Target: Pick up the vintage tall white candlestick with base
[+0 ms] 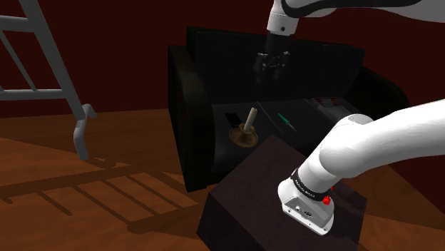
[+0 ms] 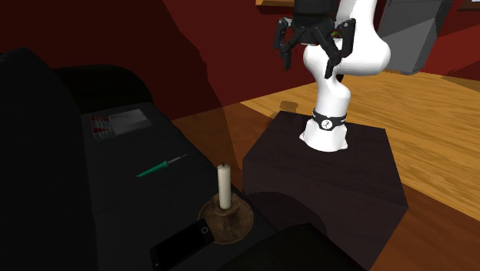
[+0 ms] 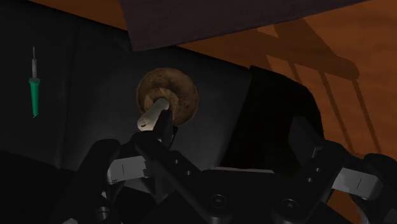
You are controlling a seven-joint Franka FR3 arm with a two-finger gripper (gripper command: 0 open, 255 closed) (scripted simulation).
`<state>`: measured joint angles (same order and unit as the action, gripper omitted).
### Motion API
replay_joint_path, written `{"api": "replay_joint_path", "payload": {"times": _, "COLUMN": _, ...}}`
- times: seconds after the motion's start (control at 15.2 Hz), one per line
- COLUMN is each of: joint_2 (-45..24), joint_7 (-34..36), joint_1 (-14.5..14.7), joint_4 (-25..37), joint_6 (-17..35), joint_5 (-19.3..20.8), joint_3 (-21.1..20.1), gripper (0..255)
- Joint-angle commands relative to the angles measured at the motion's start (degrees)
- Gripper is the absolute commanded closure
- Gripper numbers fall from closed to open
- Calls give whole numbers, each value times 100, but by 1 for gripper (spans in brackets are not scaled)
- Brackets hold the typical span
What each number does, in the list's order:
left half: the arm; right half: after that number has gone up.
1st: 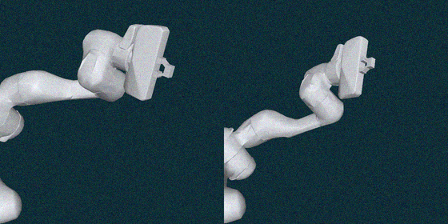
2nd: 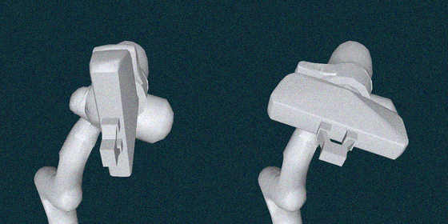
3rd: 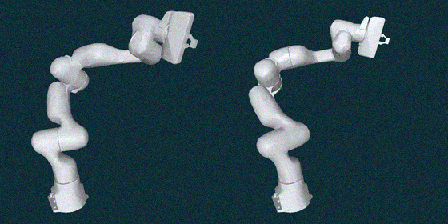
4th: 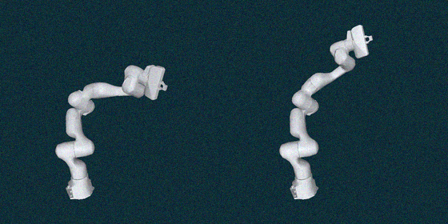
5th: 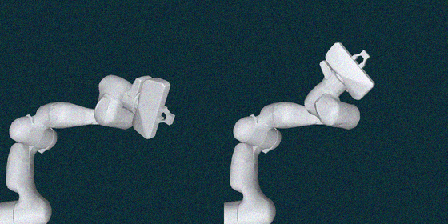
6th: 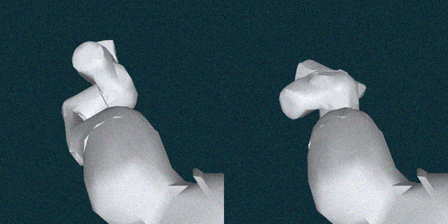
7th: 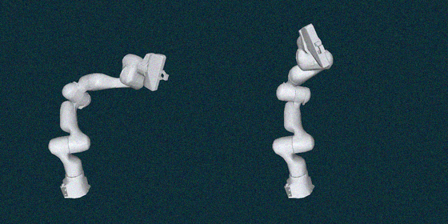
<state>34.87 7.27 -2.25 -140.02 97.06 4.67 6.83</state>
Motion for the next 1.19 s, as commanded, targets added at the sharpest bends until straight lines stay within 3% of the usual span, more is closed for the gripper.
{"api": "replay_joint_path", "payload": {"times": 0.0, "joint_2": -262, "joint_7": -64, "joint_1": -63, "joint_4": -111, "joint_6": 330, "joint_5": 129, "joint_3": 87, "gripper": 0}}
{"api": "replay_joint_path", "payload": {"times": 0.53, "joint_2": -1614, "joint_7": -269, "joint_1": -319, "joint_4": -223, "joint_6": 1618, "joint_5": 587, "joint_3": 453, "gripper": 0}}
{"api": "replay_joint_path", "payload": {"times": 1.12, "joint_2": -3472, "joint_7": -449, "joint_1": -608, "joint_4": 204, "joint_6": 2894, "joint_5": 926, "joint_3": 822, "gripper": 0}}
